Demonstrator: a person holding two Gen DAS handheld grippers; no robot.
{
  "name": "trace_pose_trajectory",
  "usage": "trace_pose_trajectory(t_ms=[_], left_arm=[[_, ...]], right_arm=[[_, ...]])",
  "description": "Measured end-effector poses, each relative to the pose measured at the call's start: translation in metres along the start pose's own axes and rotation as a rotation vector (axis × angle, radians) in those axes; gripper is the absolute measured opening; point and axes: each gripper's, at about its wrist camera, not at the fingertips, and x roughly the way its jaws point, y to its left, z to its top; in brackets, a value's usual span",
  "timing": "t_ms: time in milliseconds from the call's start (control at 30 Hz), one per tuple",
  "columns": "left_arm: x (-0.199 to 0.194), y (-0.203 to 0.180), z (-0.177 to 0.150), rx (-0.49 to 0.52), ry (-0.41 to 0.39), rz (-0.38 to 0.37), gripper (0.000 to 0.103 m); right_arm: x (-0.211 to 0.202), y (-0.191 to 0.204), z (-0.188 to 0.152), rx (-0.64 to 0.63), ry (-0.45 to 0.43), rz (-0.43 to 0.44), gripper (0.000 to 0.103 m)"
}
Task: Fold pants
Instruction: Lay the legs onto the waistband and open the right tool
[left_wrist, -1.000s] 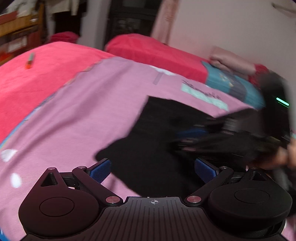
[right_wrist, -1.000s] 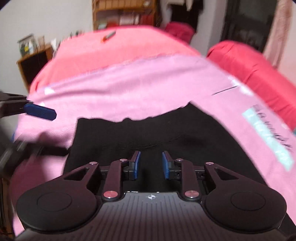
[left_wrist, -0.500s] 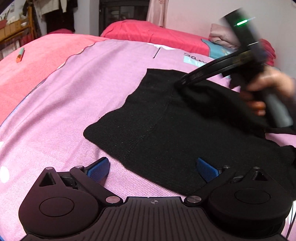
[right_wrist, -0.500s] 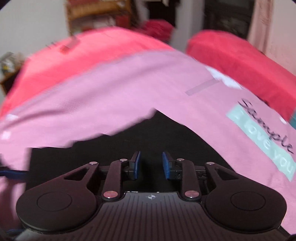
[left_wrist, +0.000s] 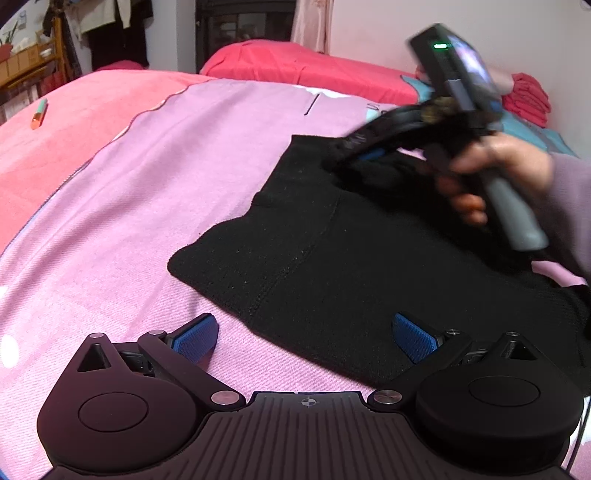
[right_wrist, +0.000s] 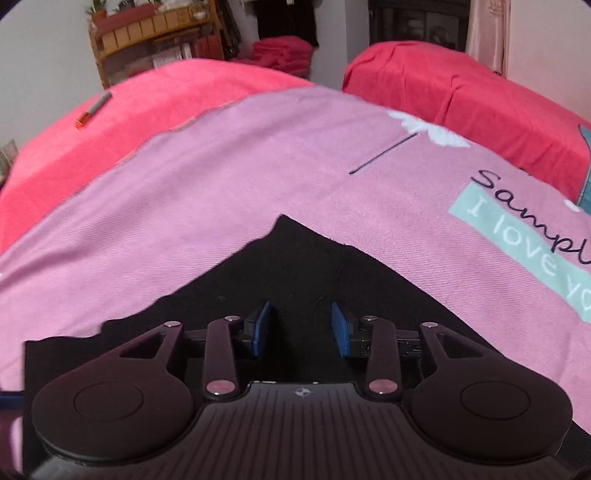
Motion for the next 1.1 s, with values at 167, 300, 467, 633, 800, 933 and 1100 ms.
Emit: trace_pose_trajectory(t_ms=[167,300,467,633,800,933,1100], left_arm=[[-0.014,0.011,0.016,-0.012,0.049,-0.019,0.103],[-0.039,0.006,0.037,0.042,-0.035,-0.006,0.103],[-0.014,-0.023,0.075,0.084,-0.014,-0.082,0.103],[0.071,-0.054,0.096,0.086,0.185,-0.066,0.103],[0.076,-0.063,0.094,0.151,0.205,-0.025,0.103],[0.067,-0.073,0.114,0.128,0.168,-0.086,0.103],[0.102,-0.105,0.135,0.128,0.177,-0.116,0.103]], right_arm=[[-0.003,-0.017,0.020,0.154,-0.061,-0.051,0.048],[-0.059,-0.040,0.003,0.195,-0.063,-0.091,0.070],[-0.110,-0.082,-0.047,0.292,0.036,-0.174,0.071],[-0.084,-0.101,-0.082,0.295,0.046,-0.263,0.076],[-0.114,-0.129,-0.087,0.382,-0.031,-0.333,0.073],[-0.160,-0.149,-0.114,0.459,-0.042,-0.282,0.074],[-0.154,-0.169,-0.144,0.420,-0.071,-0.309,0.072]])
